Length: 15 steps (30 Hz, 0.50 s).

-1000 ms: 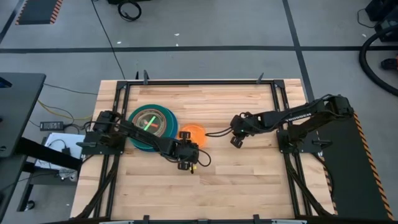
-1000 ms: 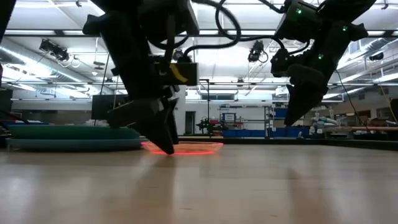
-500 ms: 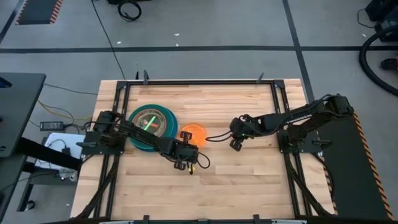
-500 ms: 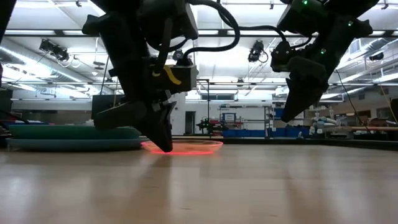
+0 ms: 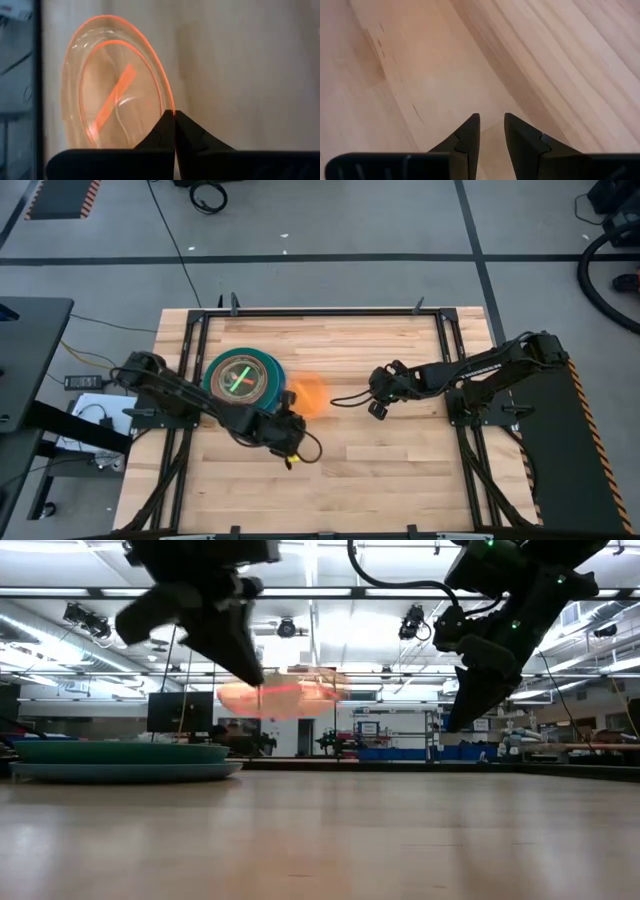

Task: Stack plastic plates
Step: Stack the orange plate on top of the light green plate

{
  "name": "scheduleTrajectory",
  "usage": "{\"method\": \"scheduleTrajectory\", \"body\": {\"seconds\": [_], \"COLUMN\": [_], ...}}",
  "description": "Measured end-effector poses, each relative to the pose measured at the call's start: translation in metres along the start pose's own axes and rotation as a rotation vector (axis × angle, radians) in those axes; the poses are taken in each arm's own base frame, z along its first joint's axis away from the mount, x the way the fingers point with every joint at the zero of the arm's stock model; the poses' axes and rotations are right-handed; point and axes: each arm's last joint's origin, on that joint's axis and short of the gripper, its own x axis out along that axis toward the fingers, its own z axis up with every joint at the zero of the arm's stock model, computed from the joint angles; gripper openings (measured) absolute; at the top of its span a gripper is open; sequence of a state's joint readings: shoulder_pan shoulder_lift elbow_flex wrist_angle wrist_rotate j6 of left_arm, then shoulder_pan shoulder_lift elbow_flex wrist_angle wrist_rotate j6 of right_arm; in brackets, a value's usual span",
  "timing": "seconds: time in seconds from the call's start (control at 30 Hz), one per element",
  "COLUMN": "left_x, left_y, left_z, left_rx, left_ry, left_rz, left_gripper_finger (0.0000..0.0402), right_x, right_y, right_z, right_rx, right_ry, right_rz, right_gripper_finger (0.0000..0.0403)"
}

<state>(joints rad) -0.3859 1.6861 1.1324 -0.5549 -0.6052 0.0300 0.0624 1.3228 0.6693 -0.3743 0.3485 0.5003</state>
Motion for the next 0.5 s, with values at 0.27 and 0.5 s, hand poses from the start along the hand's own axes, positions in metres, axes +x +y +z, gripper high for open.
{"method": "scheduleTrajectory", "body": {"seconds": [0.27,0.5], "left_x": [-0.026,-0.030], "left_y": [0.020,0.022], "left_z": [-0.027,-0.062], "left_rx": [-0.100,-0.169], "left_ry": [0.145,0.181], "left_rz": [0.076,0.089], "left_gripper_finger": [0.0001,0.0001], "right_x": [0.000,0.000], "right_y": [0.001,0.002], "right_z": [0.001,0.003], "right_rx": [0.003,0.000], "right_ry": [-0.012,-0.037], "right_rz": [0.007,0.014], "right_gripper_finger": [0.0100,0.0100]}}
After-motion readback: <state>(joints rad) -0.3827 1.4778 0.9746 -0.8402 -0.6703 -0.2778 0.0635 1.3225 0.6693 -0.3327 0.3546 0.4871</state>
